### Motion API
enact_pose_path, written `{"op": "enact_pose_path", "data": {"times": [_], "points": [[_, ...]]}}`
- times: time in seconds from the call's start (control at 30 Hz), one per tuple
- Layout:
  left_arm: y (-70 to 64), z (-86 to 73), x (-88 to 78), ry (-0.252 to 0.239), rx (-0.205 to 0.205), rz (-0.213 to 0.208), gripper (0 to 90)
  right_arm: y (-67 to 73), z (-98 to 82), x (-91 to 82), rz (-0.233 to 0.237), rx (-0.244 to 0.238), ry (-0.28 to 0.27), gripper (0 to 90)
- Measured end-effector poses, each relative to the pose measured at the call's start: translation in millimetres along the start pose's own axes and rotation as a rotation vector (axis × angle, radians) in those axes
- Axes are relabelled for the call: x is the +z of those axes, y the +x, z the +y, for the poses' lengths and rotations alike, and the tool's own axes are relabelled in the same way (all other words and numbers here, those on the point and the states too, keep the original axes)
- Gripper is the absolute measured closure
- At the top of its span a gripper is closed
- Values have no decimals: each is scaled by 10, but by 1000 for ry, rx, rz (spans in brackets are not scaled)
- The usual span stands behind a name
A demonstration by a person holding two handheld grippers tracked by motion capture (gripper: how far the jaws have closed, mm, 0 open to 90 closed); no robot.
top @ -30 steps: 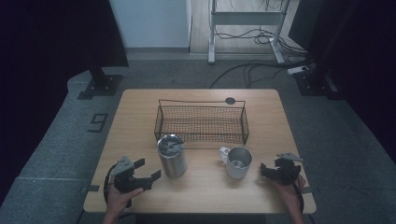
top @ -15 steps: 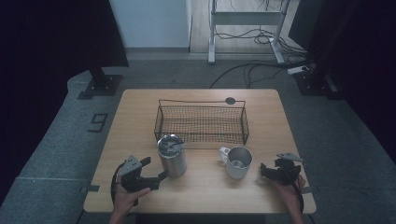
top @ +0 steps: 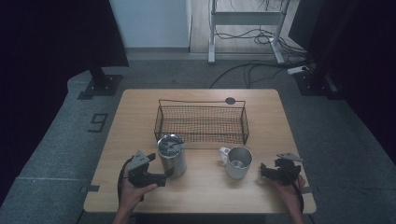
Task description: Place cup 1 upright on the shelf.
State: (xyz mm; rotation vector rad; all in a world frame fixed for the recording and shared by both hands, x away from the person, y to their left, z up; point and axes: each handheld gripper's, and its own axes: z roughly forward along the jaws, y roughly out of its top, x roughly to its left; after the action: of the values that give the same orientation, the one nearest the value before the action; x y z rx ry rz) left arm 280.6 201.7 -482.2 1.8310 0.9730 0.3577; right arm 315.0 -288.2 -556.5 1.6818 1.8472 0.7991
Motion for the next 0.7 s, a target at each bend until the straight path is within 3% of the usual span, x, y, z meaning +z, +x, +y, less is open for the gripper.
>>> {"op": "enact_pose_path", "data": {"times": [0.27, 0.7], "points": [[-14, 29, 132, 28, 5, 10, 14, 0, 0, 0, 0, 0, 0, 18], [8, 86, 213, 15, 0, 32, 15, 0, 0, 0, 0, 0, 0, 18]]}}
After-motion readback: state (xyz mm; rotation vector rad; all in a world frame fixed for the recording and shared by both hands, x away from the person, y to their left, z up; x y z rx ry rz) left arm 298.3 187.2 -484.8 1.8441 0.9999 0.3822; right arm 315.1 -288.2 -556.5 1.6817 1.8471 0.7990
